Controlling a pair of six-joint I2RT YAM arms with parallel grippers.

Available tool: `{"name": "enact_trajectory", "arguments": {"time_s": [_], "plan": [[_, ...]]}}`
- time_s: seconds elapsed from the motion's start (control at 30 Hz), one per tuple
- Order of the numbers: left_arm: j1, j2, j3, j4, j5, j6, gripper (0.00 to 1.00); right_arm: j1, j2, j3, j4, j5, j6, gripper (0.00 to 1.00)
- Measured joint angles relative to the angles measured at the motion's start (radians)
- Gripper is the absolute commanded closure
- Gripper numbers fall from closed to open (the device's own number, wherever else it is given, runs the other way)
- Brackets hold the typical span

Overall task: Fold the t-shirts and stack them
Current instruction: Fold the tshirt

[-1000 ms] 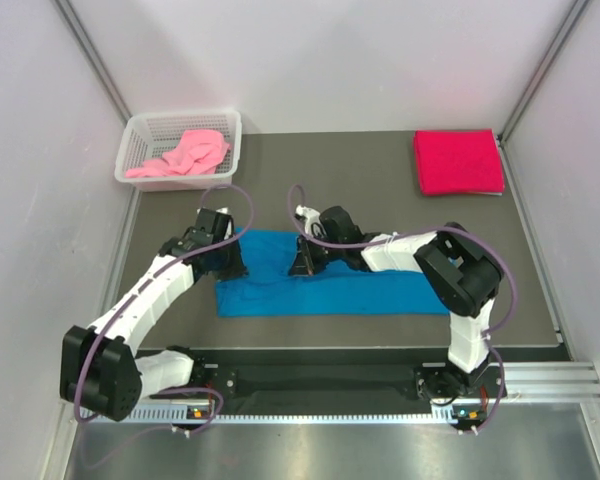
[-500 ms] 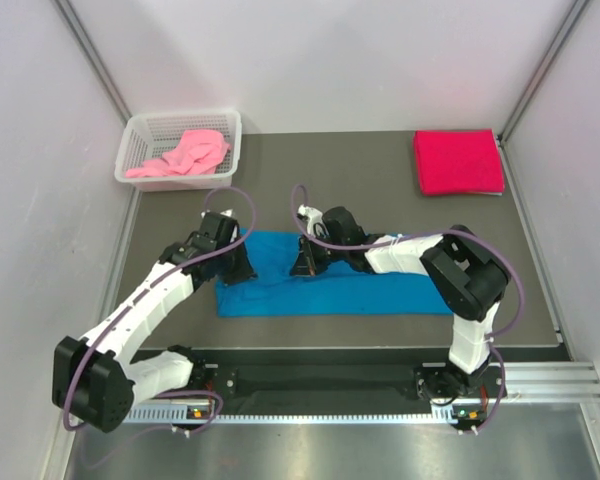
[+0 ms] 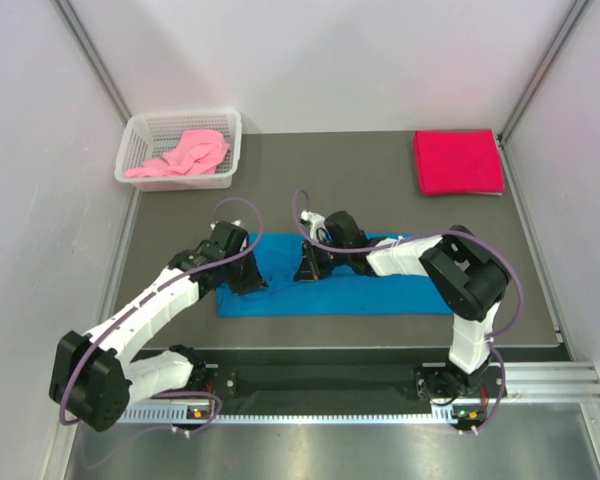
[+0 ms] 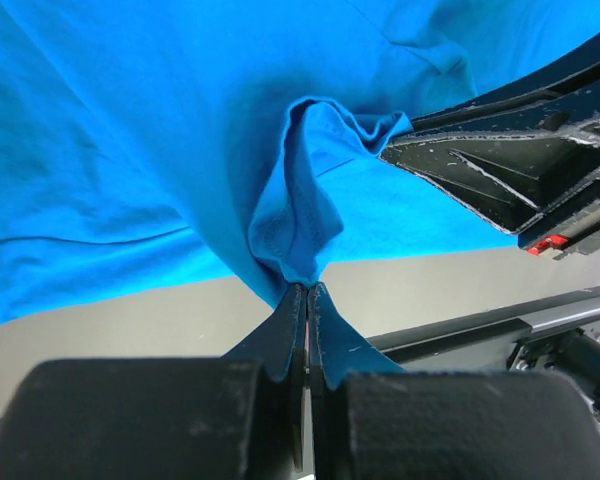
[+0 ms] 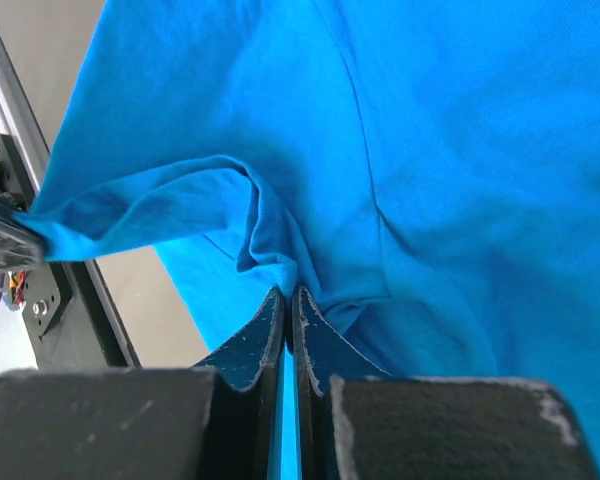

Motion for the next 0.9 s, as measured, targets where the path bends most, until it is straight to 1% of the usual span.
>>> {"name": "enact_trajectory", "arguments": {"time_s": [0.2, 0.33, 0.43, 0.47, 0.57, 0.6, 0.67, 0.7, 0.8, 0.9], "plan": [[-0.022, 0.0, -0.057, 0.055, 0.024, -0.058, 1.0, -0.004, -0.002, -0.014, 0.003, 0.0, 0.0, 1.0], [-0.032, 0.0, -0.072, 0.055, 0.02, -0.078, 1.0, -0.006, -0.002, -0.019, 0.006, -0.002, 0.003, 1.0], [-0.032, 0.0, -0.071, 0.048, 0.009, -0.079, 0.87, -0.006, -0.002, -0.019, 0.012, -0.013, 0.004, 1.0], [-0.032, 0.0, -0.071, 0.043, 0.004, -0.081, 0.79, -0.006, -0.002, -0.019, 0.015, -0.017, 0.006, 1.0], [-0.032, 0.002, -0.044, 0.006, -0.028, -0.07, 0.67, -0.006, -0.002, -0.019, 0.029, -0.027, 0.014, 1.0], [-0.032, 0.01, -0.011, -0.024, -0.057, -0.059, 0.64, -0.006, -0.002, -0.019, 0.032, -0.031, 0.019, 1.0], [-0.023, 0.038, 0.066, -0.068, -0.106, -0.036, 0.62, -0.006, -0.002, -0.02, 0.039, -0.043, 0.024, 1.0], [-0.015, 0.058, 0.119, -0.09, -0.135, -0.018, 0.6, -0.006, -0.002, -0.02, 0.043, -0.049, 0.027, 1.0], [0.055, 0.11, 0.245, -0.092, -0.2, 0.048, 0.6, -0.006, -0.002, -0.024, 0.051, -0.057, 0.029, 1.0], [0.203, 0.147, 0.284, -0.05, -0.2, 0.116, 0.6, -0.006, -0.002, -0.032, 0.061, -0.07, 0.037, 1.0]]}}
